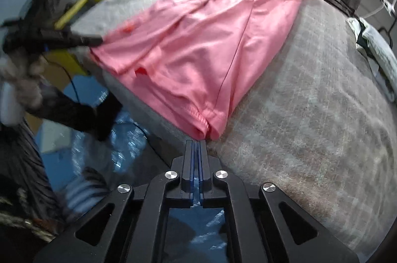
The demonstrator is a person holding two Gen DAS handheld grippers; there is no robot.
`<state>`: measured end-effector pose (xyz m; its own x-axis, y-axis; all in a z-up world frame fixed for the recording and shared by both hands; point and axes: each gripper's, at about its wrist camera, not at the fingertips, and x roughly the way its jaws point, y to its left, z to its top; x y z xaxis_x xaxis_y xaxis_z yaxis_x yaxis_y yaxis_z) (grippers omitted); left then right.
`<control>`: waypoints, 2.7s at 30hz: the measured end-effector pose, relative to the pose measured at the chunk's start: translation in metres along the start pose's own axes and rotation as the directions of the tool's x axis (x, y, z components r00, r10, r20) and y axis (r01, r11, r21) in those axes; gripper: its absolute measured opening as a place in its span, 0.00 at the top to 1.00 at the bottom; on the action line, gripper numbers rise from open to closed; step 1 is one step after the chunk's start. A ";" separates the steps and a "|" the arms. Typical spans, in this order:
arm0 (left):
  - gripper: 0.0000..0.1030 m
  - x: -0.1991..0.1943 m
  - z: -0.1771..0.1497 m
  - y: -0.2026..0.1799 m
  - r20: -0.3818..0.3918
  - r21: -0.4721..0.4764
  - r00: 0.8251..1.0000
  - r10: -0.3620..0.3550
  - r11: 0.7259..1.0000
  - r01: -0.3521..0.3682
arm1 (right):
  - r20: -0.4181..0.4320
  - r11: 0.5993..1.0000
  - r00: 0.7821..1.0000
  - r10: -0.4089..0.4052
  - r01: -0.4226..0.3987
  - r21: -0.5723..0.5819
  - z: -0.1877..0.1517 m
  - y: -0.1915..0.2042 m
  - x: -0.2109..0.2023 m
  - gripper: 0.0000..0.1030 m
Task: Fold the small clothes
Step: 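Lift the hem with both tools and fold it toward the collar, then open both tools and withdraw them from the folded hem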
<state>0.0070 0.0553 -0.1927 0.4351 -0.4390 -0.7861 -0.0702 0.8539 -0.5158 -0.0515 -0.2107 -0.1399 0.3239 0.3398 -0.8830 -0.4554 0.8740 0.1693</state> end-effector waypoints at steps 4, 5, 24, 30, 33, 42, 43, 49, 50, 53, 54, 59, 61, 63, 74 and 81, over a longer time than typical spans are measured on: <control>0.78 0.008 0.000 0.005 -0.031 -0.037 0.999 -0.016 0.999 0.015 | 0.020 0.985 0.998 0.054 -0.057 0.165 0.007 -0.029 0.001 0.70; 0.78 0.007 0.000 0.004 -0.034 -0.032 0.999 -0.016 0.999 0.015 | 0.013 0.975 0.997 0.080 -0.081 0.205 0.008 -0.036 0.005 0.70; 0.97 0.004 0.006 -0.023 -0.084 0.020 0.993 -0.086 0.996 0.088 | 0.112 0.818 0.918 0.381 -0.391 0.422 -0.001 -0.054 0.019 0.98; 0.98 -0.004 0.032 -0.039 -0.067 0.024 0.991 -0.114 0.993 0.116 | 0.187 0.797 0.910 0.369 -0.413 0.441 0.020 -0.068 0.002 0.98; 0.98 -0.008 0.054 -0.045 -0.045 0.024 0.992 -0.115 0.993 0.116 | 0.216 0.806 0.911 0.353 -0.413 0.425 0.040 -0.078 -0.007 0.98; 0.98 0.006 0.133 -0.062 0.022 0.032 0.997 -0.078 0.997 0.077 | 0.311 0.826 0.914 0.263 -0.379 0.417 0.112 -0.118 -0.011 0.98; 0.98 0.011 0.141 -0.063 0.027 0.026 0.997 -0.070 0.997 0.070 | 0.314 0.828 0.915 0.255 -0.374 0.417 0.120 -0.118 -0.008 0.98; 0.98 0.046 0.170 -0.060 0.007 -0.001 0.999 -0.035 0.999 0.035 | 0.281 0.849 0.938 0.205 -0.313 0.426 0.151 -0.129 0.019 0.98; 0.98 0.052 0.173 -0.058 -0.002 -0.007 0.999 -0.032 0.999 0.032 | 0.269 0.850 0.943 0.199 -0.302 0.431 0.152 -0.134 0.023 0.98; 0.98 0.062 0.181 -0.060 -0.002 -0.003 1.000 -0.018 1.000 0.018 | 0.244 0.850 0.955 0.170 -0.268 0.454 0.157 -0.142 0.036 0.98; 0.98 0.065 0.184 -0.060 0.000 0.000 1.000 -0.013 1.000 0.013 | 0.244 0.845 0.955 0.167 -0.266 0.464 0.157 -0.146 0.039 0.98; 0.98 0.076 0.195 -0.062 0.008 0.008 1.000 0.001 1.000 -0.001 | 0.243 0.828 0.960 0.138 -0.247 0.503 0.158 -0.163 0.047 0.98; 0.98 0.081 0.199 -0.063 0.010 0.011 1.000 0.007 1.000 -0.007 | 0.246 0.827 0.961 0.129 -0.241 0.508 0.161 -0.167 0.049 0.98; 0.98 0.086 0.203 -0.065 0.014 0.019 1.000 0.018 1.000 -0.018 | 0.251 0.831 0.960 0.124 -0.239 0.503 0.163 -0.168 0.049 0.98; 0.93 0.101 0.217 -0.059 0.055 0.013 0.997 0.063 0.998 -0.064 | 0.239 0.872 0.969 0.063 -0.169 0.459 0.183 -0.171 0.060 0.96; 0.56 0.067 0.212 -0.055 0.118 0.095 0.991 0.058 0.993 -0.069 | 0.246 0.919 0.966 0.080 -0.168 0.357 0.171 -0.157 0.036 0.95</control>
<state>0.2305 0.0380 -0.1450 0.5329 -0.3531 -0.7690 -0.0147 0.9048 -0.4256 0.1736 -0.2767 -0.1237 0.4805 0.4839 -0.7314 -0.1763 0.8702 0.4600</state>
